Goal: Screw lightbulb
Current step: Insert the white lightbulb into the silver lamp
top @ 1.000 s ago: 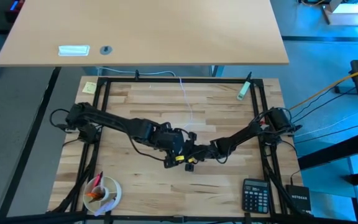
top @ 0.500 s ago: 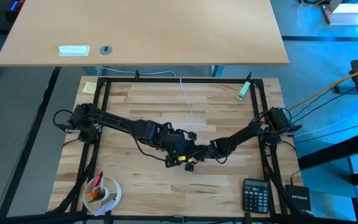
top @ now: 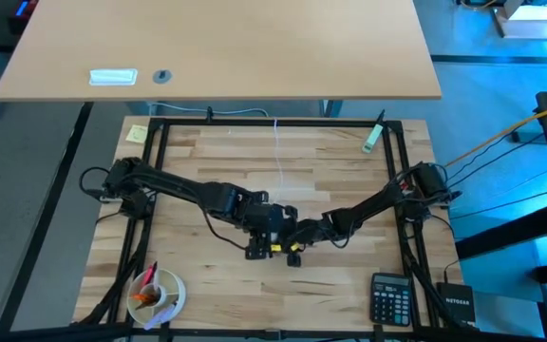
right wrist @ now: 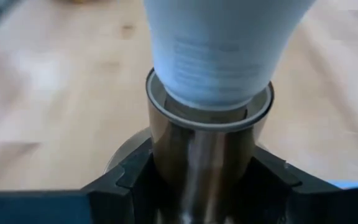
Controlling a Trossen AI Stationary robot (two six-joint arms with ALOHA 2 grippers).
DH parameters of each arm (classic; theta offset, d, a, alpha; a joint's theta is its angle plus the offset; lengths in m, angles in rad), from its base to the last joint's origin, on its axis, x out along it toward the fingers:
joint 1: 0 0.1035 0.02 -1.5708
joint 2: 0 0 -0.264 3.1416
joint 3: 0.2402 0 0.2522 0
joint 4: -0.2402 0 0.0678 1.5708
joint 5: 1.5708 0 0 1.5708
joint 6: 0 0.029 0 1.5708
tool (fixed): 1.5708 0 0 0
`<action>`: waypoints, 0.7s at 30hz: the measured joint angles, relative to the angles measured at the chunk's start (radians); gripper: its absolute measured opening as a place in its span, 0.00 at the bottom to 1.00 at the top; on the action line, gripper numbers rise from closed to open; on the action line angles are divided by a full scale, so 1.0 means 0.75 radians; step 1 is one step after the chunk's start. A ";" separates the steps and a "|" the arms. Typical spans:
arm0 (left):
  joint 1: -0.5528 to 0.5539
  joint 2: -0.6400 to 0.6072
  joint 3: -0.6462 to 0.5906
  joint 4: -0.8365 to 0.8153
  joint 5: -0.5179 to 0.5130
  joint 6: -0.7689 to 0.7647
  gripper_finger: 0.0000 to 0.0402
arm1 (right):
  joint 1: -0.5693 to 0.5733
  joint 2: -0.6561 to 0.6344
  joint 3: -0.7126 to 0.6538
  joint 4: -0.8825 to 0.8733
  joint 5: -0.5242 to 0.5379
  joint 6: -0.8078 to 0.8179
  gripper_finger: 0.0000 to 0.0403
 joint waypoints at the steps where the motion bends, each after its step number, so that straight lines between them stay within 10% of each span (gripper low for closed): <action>1: -0.003 -0.002 0.002 0.003 0.024 0.014 0.58 | 0.000 -0.015 0.006 -0.012 -0.059 0.002 0.44; 16: -0.159 -0.006 0.103 0.153 0.208 0.443 0.58 | 0.003 -0.064 0.146 -0.042 -0.979 0.066 0.44; 21: -0.167 -0.005 0.104 0.176 0.218 0.565 0.58 | 0.021 -0.064 0.155 -0.007 -1.090 0.081 0.44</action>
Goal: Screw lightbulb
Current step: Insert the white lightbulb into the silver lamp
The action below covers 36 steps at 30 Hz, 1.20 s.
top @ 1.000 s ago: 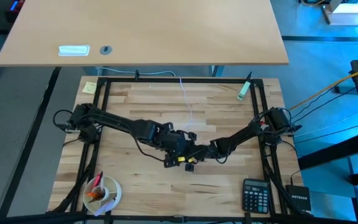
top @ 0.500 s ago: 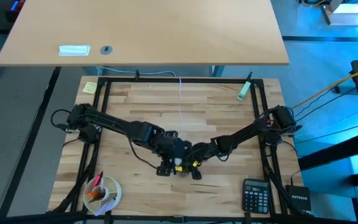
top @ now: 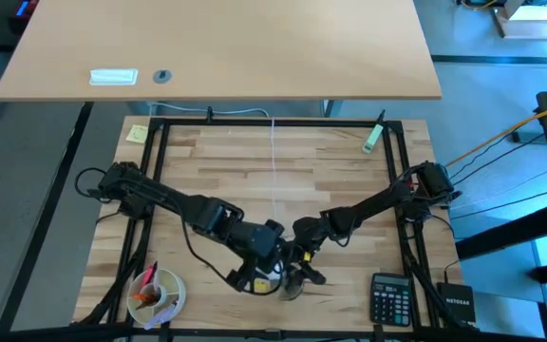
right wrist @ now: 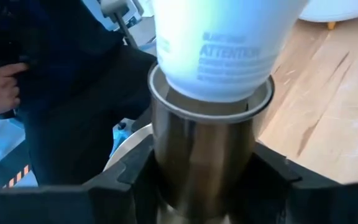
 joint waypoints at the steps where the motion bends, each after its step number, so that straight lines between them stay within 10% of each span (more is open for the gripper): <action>1: 0.001 0.000 -0.001 -0.006 0.001 0.016 0.58 | 0.003 0.000 0.000 0.000 0.000 0.001 0.44; 36: 0.011 -0.108 -0.010 -0.051 -0.291 -0.100 0.76 | -0.020 -0.014 0.011 -0.260 0.698 -0.020 0.44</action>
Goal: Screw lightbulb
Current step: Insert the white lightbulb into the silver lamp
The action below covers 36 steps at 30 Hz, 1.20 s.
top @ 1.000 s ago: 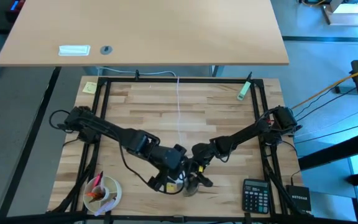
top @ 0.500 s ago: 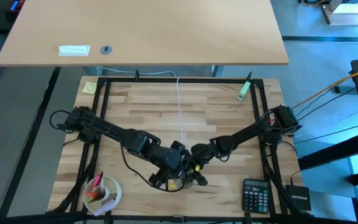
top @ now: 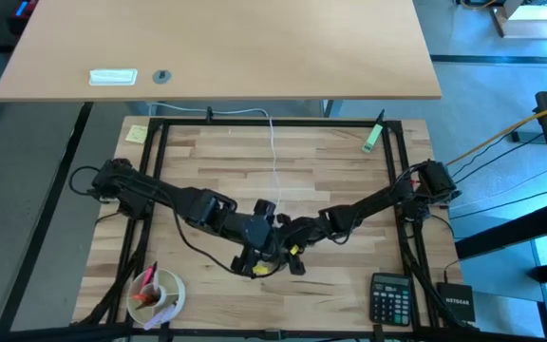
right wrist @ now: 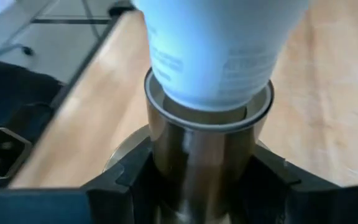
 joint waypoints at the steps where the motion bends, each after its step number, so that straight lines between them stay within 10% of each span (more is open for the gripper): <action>1: 0.000 -0.007 0.000 -0.019 -0.015 -0.019 0.76 | 0.000 0.000 0.000 -0.013 0.026 0.000 0.44; 14: 0.073 -0.082 -0.002 -0.260 -0.137 -0.744 0.76 | -0.009 0.005 -0.004 -0.092 0.478 -0.001 0.44; 36: 0.154 0.013 -0.006 -0.310 -0.056 -1.032 0.76 | -0.009 0.008 -0.008 -0.116 0.557 -0.028 0.44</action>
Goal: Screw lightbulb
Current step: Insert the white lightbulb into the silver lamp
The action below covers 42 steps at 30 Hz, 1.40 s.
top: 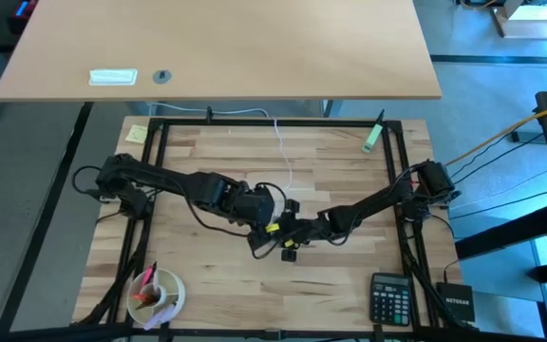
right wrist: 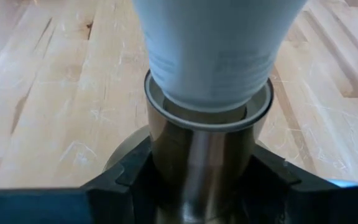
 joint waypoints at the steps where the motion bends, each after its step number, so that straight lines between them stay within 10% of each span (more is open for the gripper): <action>1: 0.000 0.006 0.000 0.007 0.016 0.002 0.76 | 0.000 0.000 0.000 -0.002 0.000 -0.001 0.44; 25: 0.016 -0.089 0.010 0.024 -0.008 0.144 0.76 | 0.000 0.000 0.000 0.005 0.000 -0.004 0.44; 31: -0.061 -0.198 -0.010 -0.106 -0.290 0.186 0.76 | 0.000 0.056 0.001 0.037 0.000 -0.013 0.44; 42: -0.254 -0.476 -0.529 0.183 -0.353 0.052 0.76 | 0.000 0.302 0.001 0.402 0.034 -0.024 0.44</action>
